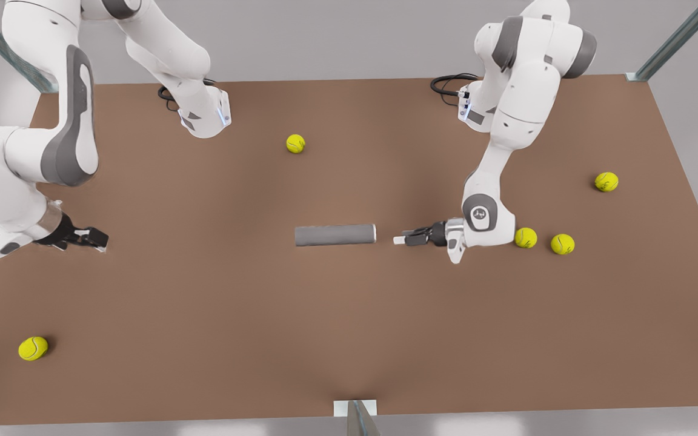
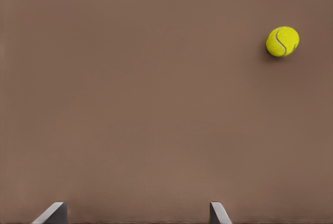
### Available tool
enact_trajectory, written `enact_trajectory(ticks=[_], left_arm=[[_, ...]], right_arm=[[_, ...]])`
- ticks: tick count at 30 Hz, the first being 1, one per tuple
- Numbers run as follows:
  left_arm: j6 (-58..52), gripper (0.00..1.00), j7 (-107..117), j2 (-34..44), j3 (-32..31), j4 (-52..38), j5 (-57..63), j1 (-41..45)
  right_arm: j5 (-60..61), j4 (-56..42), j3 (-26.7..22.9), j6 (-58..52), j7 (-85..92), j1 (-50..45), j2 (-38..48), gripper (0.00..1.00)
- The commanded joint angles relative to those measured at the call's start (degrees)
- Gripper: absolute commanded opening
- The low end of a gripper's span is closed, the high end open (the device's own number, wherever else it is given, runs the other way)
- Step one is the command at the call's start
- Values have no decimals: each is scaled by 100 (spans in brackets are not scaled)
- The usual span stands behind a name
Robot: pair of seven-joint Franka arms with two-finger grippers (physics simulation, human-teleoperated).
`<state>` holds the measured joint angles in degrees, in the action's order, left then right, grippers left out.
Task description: Put the tennis tube upright
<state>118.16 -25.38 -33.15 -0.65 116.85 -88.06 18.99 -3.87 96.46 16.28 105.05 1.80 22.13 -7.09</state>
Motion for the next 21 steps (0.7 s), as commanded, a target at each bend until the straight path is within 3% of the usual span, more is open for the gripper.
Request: enact_trajectory(ticks=[1,10,12,21], left_arm=[[-233,100,-3184,11,-128,101,-370,-18],[295,100,-3236,-227,-128,-22,-546,667],[295,100,-3228,-227,-128,-22,-677,720],[374,100,-3219,-481,-120,-417,-879,764]], right_arm=[[483,22,-20,-1126,1034,-192,339,100],[299,48,200,-1250,629,-402,550,100],[299,127,-1161,-1294,576,-1834,673,100],[316,312,-1145,-715,532,-1818,595,100]])
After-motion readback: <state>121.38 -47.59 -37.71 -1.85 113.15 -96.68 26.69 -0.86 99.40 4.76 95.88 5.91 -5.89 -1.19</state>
